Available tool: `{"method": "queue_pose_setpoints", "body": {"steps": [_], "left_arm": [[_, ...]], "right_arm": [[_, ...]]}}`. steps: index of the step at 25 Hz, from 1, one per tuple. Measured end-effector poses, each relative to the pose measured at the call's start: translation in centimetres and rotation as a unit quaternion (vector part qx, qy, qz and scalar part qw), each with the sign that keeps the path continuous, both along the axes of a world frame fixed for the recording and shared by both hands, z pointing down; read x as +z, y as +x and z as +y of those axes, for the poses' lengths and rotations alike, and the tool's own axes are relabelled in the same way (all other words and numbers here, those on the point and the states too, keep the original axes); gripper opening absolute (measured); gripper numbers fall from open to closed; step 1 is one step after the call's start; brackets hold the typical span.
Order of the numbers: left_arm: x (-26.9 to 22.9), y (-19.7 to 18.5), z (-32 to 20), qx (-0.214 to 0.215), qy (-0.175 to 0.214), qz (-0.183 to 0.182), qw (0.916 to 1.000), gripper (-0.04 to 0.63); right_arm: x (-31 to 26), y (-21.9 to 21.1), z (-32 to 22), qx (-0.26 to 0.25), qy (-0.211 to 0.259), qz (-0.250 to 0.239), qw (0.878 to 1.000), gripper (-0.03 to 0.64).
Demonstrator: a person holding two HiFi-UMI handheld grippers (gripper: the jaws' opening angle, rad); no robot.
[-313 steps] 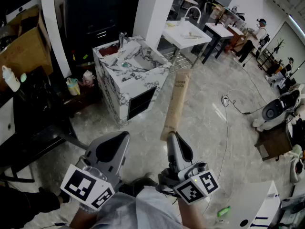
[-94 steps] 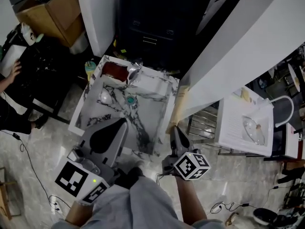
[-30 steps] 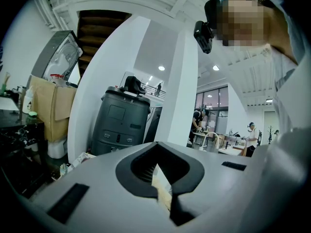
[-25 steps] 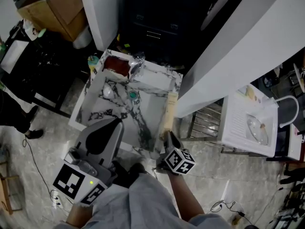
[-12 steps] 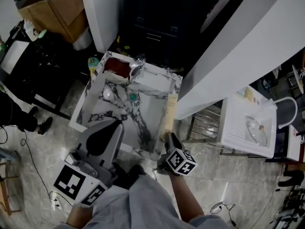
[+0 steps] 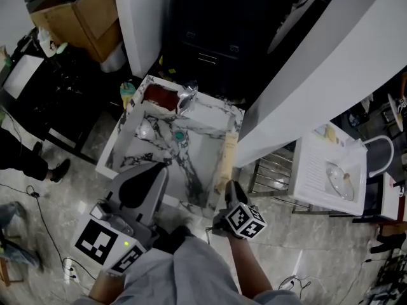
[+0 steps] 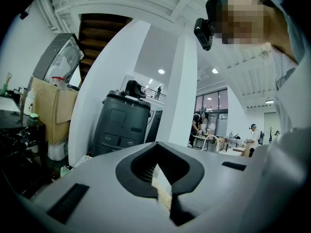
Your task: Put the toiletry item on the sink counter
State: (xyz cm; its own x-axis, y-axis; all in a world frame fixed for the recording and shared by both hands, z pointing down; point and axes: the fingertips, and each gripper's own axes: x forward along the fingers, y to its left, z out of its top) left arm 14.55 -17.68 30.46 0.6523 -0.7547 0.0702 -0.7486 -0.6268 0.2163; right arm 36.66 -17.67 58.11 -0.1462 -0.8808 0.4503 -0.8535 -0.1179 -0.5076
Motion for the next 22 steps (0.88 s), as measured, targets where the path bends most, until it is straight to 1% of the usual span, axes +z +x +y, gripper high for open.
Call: {"method": "queue_pose_setpoints", "body": {"steps": [7,9,12,13,14,22], "left_arm": [[-0.8,-0.6,0.6,0.002,0.011,0.008,0.9999,0.003],[-1.0,-0.8,0.8,0.005,0.013,0.011,0.9998,0.003],[-1.4,-1.0,1.0,0.009,0.018,0.014,0.9997,0.003],[-1.5,-1.1,1.1,0.011,0.019,0.015,0.9997,0.003],[-1.6,-1.1,1.1,0.012,0.02,0.016,0.9996,0.003],[-2.3,-1.9,1.9,0.016,0.031,0.021,0.9992,0.003]], "right_arm": [[-4.3,0.7,0.3,0.011,0.05,0.014,0.999,0.069],[-5.9,0.2,0.3,0.0,0.068,0.025,0.997,0.069],[-8.1,-0.8,0.2,-0.021,0.087,0.057,0.994,0.063],[-8.8,-1.2,0.2,-0.028,0.092,0.065,0.993,0.018],[-9.4,-1.7,0.2,-0.035,0.097,0.068,0.992,0.012],[-14.4,-5.8,0.3,-0.085,0.141,0.063,0.984,0.002]]}}
